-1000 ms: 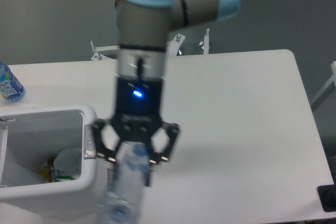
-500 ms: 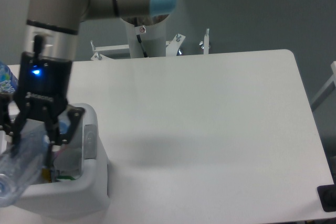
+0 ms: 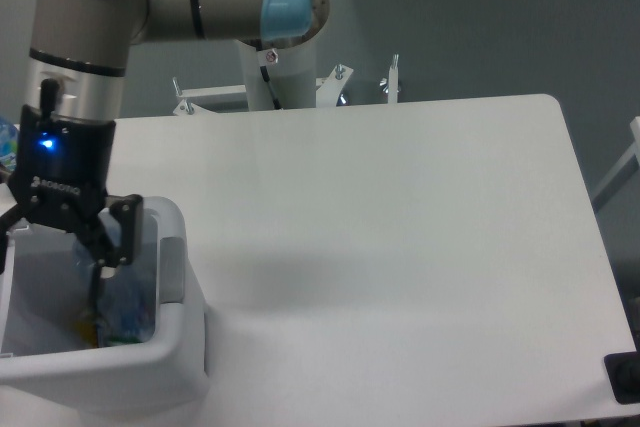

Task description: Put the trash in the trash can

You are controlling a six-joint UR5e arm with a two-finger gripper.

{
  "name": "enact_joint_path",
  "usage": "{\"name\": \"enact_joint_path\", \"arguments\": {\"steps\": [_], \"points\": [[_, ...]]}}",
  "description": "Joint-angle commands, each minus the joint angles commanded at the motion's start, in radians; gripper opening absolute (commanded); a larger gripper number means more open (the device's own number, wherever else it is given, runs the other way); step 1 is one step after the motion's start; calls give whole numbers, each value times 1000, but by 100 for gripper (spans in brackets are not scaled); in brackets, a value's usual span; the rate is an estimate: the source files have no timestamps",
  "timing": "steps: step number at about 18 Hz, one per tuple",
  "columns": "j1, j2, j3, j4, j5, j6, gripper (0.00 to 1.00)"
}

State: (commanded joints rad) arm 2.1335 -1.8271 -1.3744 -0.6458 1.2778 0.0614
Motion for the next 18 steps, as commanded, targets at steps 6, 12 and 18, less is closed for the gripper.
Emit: {"name": "enact_joint_path", "arguments": {"steps": [6, 12, 18], "points": [[166, 9, -8, -78, 197, 117, 100], [295, 84, -32, -372, 350, 640, 100], [410, 167, -58, -549, 348, 956, 100]]}}
